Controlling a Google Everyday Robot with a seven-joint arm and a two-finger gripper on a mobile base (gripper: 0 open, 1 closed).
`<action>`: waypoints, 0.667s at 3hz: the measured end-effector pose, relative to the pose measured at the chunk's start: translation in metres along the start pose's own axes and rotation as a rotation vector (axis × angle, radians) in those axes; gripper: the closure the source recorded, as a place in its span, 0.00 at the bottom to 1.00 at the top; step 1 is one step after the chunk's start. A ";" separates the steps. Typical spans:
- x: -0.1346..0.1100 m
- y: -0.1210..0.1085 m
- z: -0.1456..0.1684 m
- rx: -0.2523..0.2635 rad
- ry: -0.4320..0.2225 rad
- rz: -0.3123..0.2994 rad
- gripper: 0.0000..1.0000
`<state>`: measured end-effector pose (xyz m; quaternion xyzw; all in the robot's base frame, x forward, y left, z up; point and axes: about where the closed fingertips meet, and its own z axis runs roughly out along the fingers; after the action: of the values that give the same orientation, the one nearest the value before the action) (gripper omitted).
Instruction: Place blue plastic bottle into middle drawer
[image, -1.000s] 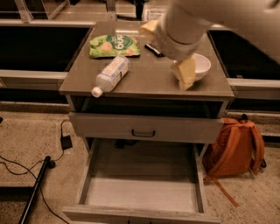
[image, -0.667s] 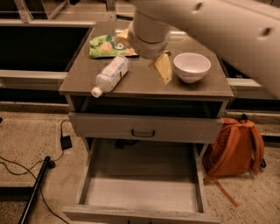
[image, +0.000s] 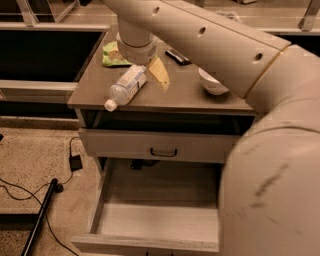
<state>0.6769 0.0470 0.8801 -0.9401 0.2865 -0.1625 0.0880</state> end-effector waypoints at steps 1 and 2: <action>-0.010 -0.017 0.027 -0.063 -0.025 -0.053 0.16; -0.026 -0.022 0.050 -0.118 -0.068 -0.092 0.46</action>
Offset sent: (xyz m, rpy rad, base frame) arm 0.0090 0.0471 -0.0634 -0.1376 0.1666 0.1010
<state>0.6856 0.0827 0.8328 -0.9608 0.2490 -0.1171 0.0344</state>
